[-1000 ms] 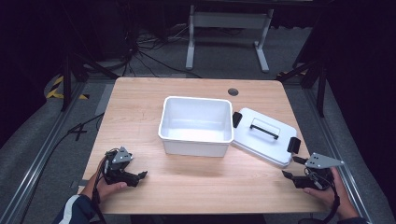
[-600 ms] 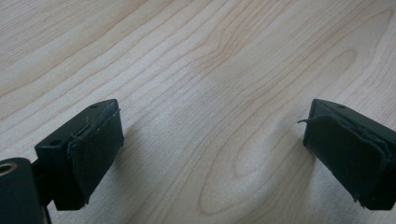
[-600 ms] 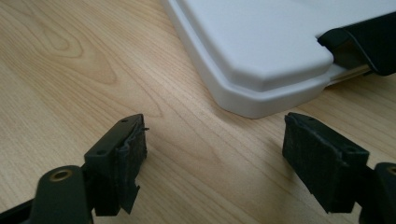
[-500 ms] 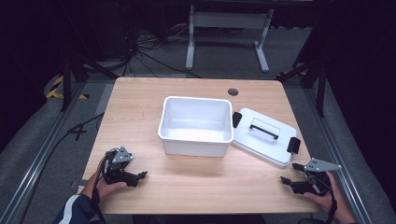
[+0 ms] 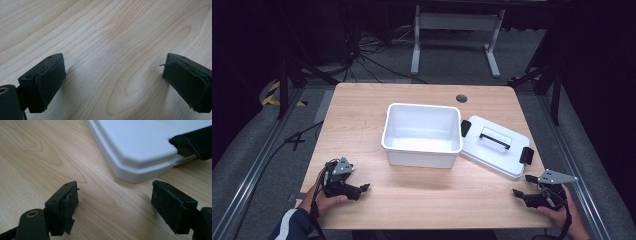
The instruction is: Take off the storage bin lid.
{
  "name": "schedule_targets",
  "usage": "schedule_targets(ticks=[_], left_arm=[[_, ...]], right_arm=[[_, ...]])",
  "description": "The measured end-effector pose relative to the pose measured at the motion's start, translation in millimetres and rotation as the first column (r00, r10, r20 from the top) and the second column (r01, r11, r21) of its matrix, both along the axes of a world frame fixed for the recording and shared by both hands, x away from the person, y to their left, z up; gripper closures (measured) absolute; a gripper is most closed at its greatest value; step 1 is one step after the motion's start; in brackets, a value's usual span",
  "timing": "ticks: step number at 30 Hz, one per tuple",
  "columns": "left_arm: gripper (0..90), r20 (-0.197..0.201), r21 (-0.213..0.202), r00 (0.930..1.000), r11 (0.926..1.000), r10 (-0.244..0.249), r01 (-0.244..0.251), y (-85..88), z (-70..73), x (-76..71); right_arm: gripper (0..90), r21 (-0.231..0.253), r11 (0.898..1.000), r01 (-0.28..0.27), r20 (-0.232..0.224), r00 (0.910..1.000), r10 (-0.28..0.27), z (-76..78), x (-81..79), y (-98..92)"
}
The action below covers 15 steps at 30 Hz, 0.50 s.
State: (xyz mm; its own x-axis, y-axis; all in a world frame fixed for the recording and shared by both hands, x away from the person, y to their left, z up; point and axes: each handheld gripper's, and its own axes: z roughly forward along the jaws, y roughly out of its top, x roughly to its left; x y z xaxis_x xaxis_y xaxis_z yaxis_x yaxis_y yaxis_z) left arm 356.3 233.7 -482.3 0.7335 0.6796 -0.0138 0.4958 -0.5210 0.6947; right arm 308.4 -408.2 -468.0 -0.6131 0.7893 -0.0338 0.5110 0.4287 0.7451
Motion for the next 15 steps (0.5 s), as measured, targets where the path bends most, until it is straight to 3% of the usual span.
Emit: schedule_targets(ticks=[15], left_arm=[[5.1, 0.000, 0.000, 1.0000, 1.0000, 0.000, 0.000, 0.0, 0.0, 0.1]], right_arm=[[21.7, 0.003, 1.000, 0.006, -0.001, 1.0000, -0.006, -0.1, 0.1, -0.1]])
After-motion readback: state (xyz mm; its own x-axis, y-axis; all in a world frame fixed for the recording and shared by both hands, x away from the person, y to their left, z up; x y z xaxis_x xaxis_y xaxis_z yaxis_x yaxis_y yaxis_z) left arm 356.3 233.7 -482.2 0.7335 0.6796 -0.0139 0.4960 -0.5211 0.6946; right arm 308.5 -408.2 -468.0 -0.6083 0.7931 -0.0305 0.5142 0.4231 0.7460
